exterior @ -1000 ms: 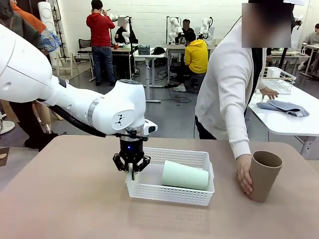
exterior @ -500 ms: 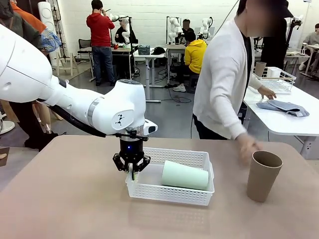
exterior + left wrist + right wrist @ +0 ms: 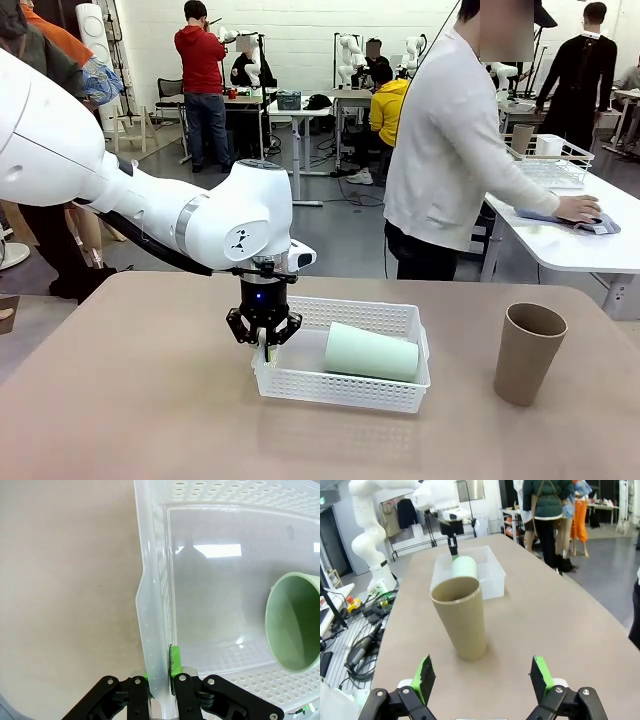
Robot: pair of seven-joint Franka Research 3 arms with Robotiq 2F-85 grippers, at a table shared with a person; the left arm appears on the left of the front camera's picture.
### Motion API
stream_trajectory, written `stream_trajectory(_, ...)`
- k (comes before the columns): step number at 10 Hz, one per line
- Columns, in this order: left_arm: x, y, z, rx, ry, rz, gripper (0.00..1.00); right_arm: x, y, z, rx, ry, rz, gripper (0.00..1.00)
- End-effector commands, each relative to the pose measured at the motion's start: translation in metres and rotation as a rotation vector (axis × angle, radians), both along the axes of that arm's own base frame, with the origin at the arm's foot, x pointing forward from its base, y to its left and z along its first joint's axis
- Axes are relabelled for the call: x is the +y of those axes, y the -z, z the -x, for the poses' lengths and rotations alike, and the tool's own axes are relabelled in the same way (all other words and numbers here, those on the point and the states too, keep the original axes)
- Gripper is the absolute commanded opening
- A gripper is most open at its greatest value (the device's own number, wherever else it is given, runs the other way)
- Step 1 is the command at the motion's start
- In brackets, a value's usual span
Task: Clean and organize the cups into the basket.
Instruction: Pick up the Reusable plastic cup from the right side of the table and stack it inside the Organizing basket in the center of the table.
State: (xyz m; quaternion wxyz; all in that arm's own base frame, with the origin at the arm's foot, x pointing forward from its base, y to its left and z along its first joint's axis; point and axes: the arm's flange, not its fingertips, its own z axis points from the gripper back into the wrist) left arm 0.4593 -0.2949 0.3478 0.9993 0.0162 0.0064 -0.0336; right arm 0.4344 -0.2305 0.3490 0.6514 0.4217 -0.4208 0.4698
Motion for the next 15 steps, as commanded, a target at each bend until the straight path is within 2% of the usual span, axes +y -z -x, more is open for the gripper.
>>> stream_trajectory(1,0.001,0.0,0.0,-0.001,0.001,0.0,0.0,-0.002,0.02,-0.007,0.019,-0.033,0.025,1.0)
stream_trajectory(8,0.001,0.0,0.0,-0.001,0.001,0.0,0.0,0.039,0.079,-0.013,0.106,-0.157,0.091,1.0)
stream_trajectory(10,0.001,0.0,0.0,-0.001,0.001,0.0,0.0,0.054,0.085,-0.01,0.061,-0.177,0.072,1.0)
stream_trajectory(12,0.001,0.0,0.0,-0.001,0.001,0.0,0.0,0.078,0.092,-0.013,-0.053,-0.176,0.052,1.0)
stream_trajectory(15,0.001,0.0,0.0,-0.001,0.001,0.0,0.0,0.109,0.101,-0.013,-0.077,-0.222,0.031,1.0)
